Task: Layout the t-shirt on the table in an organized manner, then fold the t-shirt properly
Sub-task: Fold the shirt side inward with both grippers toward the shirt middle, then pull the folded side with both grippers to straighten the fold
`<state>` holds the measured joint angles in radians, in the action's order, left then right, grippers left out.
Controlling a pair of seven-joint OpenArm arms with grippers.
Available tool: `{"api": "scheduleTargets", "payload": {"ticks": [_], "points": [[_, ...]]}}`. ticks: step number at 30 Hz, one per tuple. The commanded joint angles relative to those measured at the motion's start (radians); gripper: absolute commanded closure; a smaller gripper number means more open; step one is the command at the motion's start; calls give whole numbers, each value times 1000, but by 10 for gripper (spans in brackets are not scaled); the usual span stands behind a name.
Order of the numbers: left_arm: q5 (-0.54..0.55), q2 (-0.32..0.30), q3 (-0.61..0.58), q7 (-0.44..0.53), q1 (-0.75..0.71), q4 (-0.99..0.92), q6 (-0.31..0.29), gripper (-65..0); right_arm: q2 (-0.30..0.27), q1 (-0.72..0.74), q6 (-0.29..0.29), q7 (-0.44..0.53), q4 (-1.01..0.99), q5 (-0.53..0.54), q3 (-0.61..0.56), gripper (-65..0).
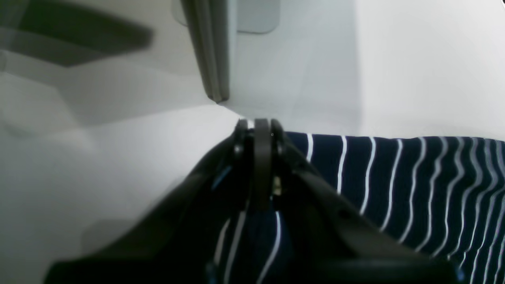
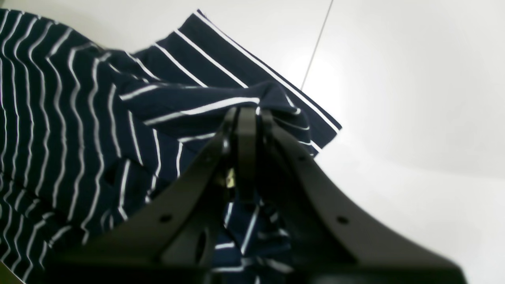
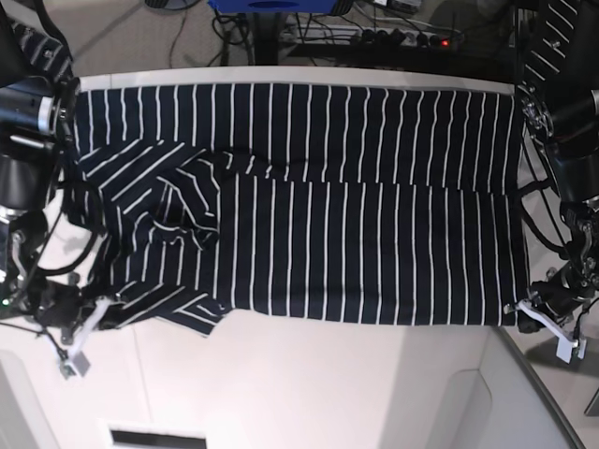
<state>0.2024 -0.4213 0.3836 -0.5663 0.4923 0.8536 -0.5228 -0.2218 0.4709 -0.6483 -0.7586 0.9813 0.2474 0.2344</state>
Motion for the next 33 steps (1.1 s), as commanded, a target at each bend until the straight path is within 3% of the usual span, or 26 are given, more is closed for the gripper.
{"api": "scheduleTargets", "payload": {"ticks": [1, 5, 12, 15, 24, 33], "points": [[13, -21, 4, 24, 27, 19, 2, 0, -38, 35, -1, 27, 15, 10, -22, -2], [13, -17, 2, 24, 26, 19, 2, 0, -80, 33, -1, 55, 15, 10, -126, -2], [13, -15, 2, 24, 6, 19, -1, 0, -84, 33, -6, 61, -37, 11, -140, -2], [13, -18, 2, 24, -25, 29, -1, 0, -84, 33, -50, 69, -40, 10, -181, 0], [13, -15, 2, 22, -136, 154, -1, 0, -130, 35, -50, 216, -58, -26, -366, 0], [13, -14, 2, 19, -203, 223, -1, 0, -150, 87, -50, 465, -296, -27, -475, 0]]}}
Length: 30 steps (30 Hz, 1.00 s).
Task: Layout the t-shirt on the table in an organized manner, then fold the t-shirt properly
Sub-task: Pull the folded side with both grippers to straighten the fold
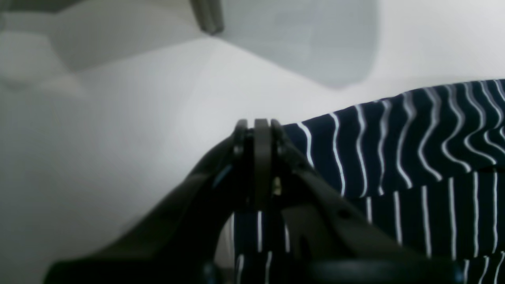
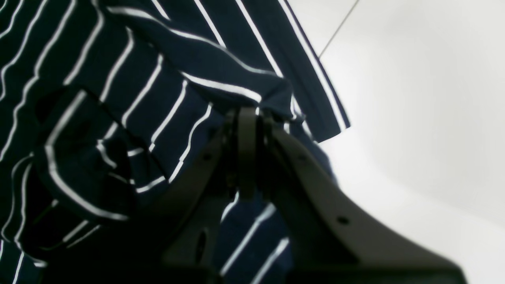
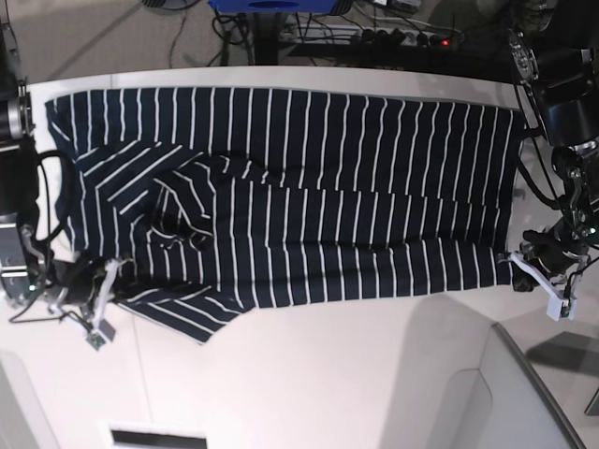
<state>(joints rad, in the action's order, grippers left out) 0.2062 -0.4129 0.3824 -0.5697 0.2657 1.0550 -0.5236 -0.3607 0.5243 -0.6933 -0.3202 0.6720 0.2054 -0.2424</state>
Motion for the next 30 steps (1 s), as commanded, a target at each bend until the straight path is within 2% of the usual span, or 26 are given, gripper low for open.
{"api": "scheduleTargets", "payload": {"ticks": [1, 7, 10, 13, 20, 23, 30], "points": [[9, -22, 3, 7, 17, 28, 0, 0, -11, 33, -5, 45, 5, 15, -1, 0], [9, -21, 5, -75, 11, 115, 0, 0, -11, 43, -5, 60, -18, 10, 8, 0], [9, -13, 5, -123, 2, 156, -2, 0, -22, 41, -5, 3, -13, 10, 8, 0], [9, -4, 5, -129, -41, 212, -2, 0, -31, 35, -5, -32, 21, 10, 7, 0], [9, 13, 5, -131, -171, 307, -2, 0, -68, -71, -5, -172, 249, 15, 18, 0], [9, 10, 7, -131, -222, 345, -2, 0, -68, -128, -5, -254, 318, 15, 81, 0], [9, 16, 92, -131, -305, 380, -2, 0, -57, -255, -5, -394, 476, 15, 177, 0]]}}
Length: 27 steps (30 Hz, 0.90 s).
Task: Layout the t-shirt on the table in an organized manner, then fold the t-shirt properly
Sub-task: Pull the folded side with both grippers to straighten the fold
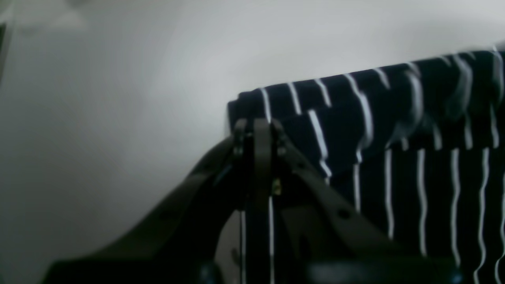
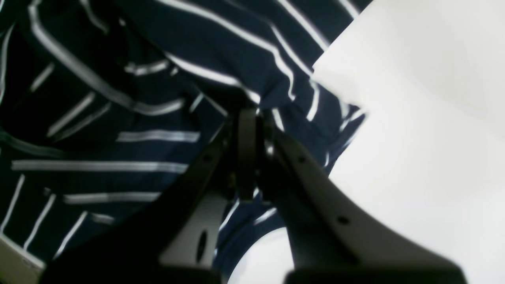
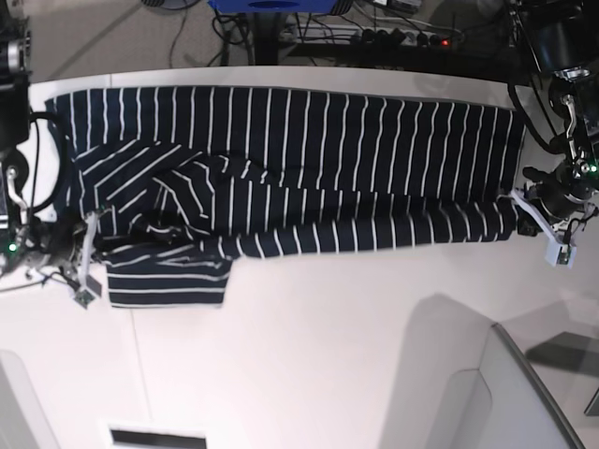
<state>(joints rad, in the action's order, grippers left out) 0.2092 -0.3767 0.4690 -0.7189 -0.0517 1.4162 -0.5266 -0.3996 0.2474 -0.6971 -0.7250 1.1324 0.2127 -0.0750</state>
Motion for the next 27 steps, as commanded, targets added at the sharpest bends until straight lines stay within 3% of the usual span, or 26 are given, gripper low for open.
{"api": "scheduleTargets", "payload": {"ticks": [1, 14, 18, 27], "points": [[6, -20, 6, 18, 0, 19, 1, 0, -15, 7, -1, -3, 33, 8, 22, 0], [6, 8, 6, 31, -41, 16, 1, 0, 92, -150, -1, -219, 292, 8, 163, 0], [-4, 26, 6, 88, -55, 10, 1, 0, 107, -190, -1, -224, 300, 8, 191, 0], [-4, 20, 6, 89, -52, 8, 1, 0, 107, -248, -1, -230, 303, 8, 192, 0]]}}
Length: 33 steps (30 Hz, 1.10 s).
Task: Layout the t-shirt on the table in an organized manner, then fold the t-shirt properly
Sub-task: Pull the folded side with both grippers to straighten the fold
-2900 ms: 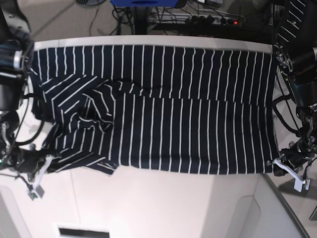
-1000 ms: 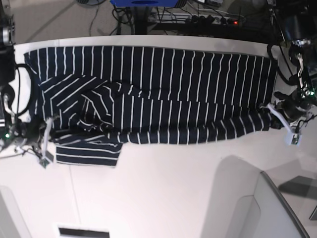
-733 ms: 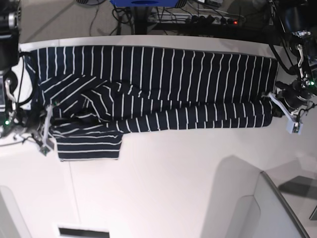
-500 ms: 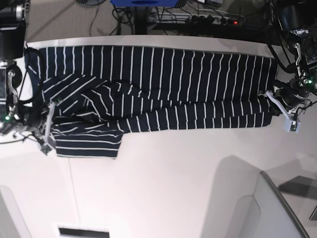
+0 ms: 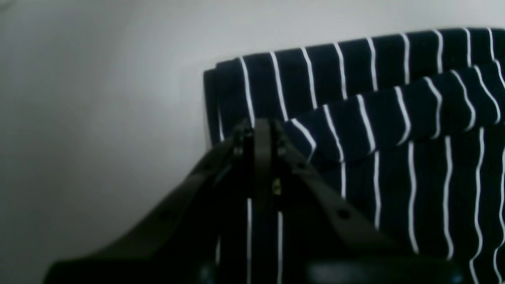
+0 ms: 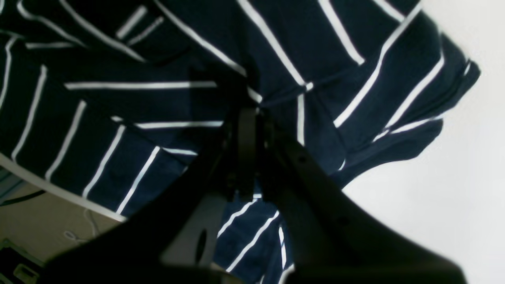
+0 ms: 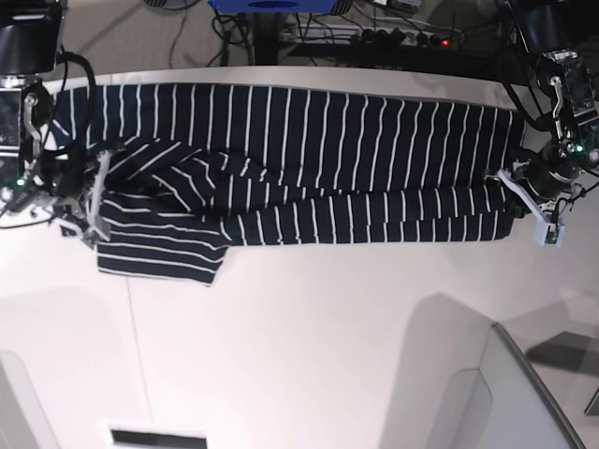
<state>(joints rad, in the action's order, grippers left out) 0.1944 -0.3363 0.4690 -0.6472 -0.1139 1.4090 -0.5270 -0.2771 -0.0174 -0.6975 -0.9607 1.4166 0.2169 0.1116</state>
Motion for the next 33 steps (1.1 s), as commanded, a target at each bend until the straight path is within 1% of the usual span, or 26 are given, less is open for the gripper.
{"api": "scheduleTargets", "payload": {"ticks": [1, 4, 7, 11, 18, 24, 28, 31, 33], "points": [[10, -20, 6, 17, 10, 16, 1, 0, -15, 9, -1, -1, 19, 3, 6, 0], [9, -19, 6, 17, 10, 14, 1, 0, -12, -3, -1, -4, 19, 3, 7, 0], [9, -17, 4, 25, 12, -17, 1, 0, 5, -11, -1, 3, 14, 3, 7, 0], [9, -19, 6, 82, 12, -69, 1, 0, 5, -14, -1, 3, 14, 3, 7, 0], [9, -20, -3, 137, 13, -113, 1, 0, 5, -16, -1, 3, 13, 3, 7, 0], [9, -19, 0, 140, 44, -150, 1, 0, 5, -17, -1, 3, 11, 3, 7, 0], [9, -20, 6, 134, 64, -142, 1, 0, 2, -17, -1, -7, 26, 3, 7, 0], [18, -43, -2, 132, 64, -136, 1, 0, 0, -17, -1, -8, 71, 3, 7, 0], [18, -43, 3, 131, 64, -119, 1, 0, 0, -14, -1, -30, 91, 3, 7, 0]]}}
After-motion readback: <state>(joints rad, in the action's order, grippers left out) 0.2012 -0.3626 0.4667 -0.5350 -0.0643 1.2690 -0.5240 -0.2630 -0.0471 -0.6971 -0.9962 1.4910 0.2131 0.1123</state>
